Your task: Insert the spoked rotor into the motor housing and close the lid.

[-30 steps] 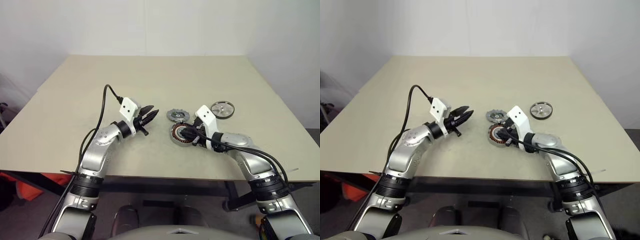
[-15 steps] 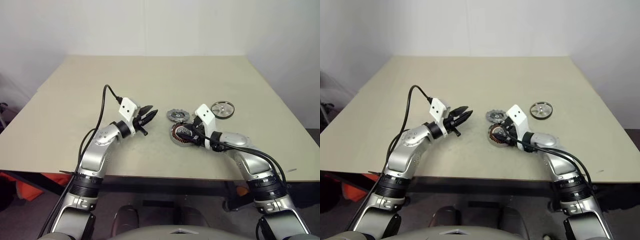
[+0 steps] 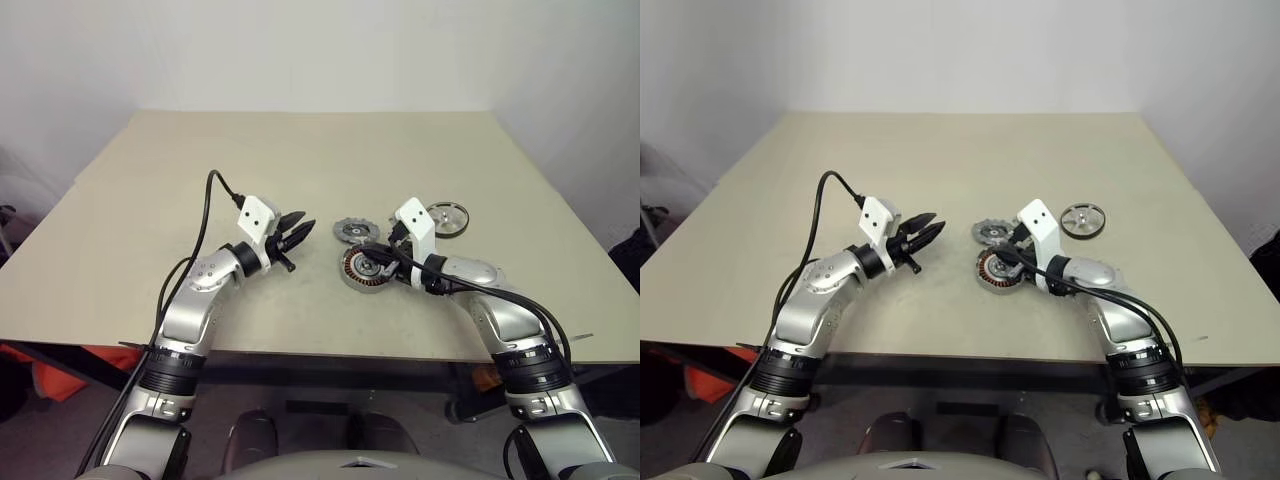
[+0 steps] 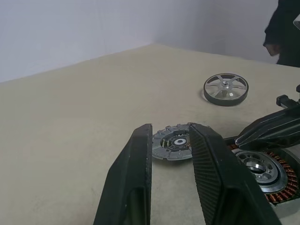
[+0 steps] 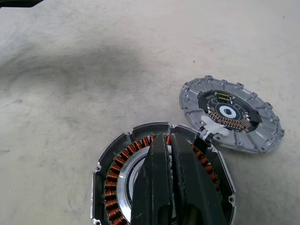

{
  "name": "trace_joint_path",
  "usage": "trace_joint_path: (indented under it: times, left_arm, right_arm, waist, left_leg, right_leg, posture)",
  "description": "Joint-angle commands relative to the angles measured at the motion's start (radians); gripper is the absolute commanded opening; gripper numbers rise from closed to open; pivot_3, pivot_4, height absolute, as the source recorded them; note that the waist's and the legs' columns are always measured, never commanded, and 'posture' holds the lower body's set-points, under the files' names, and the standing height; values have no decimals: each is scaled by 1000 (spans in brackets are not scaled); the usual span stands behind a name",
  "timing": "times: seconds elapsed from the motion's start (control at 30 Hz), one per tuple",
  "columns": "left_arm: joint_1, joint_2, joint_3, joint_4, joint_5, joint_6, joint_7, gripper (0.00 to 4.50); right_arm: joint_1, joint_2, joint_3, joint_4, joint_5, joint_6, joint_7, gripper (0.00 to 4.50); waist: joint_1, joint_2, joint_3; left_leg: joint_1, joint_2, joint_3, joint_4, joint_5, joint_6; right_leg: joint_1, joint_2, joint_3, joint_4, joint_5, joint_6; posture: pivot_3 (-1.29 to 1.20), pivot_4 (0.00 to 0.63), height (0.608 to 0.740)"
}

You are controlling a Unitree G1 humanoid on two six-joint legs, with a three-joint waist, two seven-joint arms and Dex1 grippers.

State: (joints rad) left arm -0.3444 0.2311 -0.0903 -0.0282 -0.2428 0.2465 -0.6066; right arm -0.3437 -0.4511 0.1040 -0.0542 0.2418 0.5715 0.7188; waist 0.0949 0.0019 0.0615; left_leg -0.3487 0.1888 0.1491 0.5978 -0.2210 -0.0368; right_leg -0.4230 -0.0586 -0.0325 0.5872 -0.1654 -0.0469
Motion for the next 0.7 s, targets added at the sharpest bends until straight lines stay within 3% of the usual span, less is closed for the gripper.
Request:
trace_joint_path:
  times: [0.03, 0.37, 0.7]
  left_arm:
    - [-5, 6, 3, -31, 0, -17, 0, 1324]
    - [3, 15, 7, -42, 2, -15, 2, 1324]
    - [6, 14, 2, -38, 5, -18, 3, 1324]
  right_arm:
    - [-21, -6, -16, -9, 2, -28, 1, 85]
    - [36, 1, 39, 24, -29, -33, 12, 85]
    - [0, 6, -9, 38, -4, -50, 2, 85]
  waist:
    - [0, 0, 0]
    - [-1, 0, 0]
    - [-1, 0, 0]
  left_leg:
    - [0, 0, 0, 0, 0, 0]
    - [0, 0, 0, 0, 0, 0]
    - [1, 0, 0, 0, 1, -1]
  right_leg:
    - [0, 0, 0, 0, 0, 0]
    - [0, 0, 0, 0, 0, 0]
    - [0, 0, 0, 0, 0, 0]
  posture:
    - [0, 0, 740]
    - [0, 0, 740]
    - [0, 0, 740]
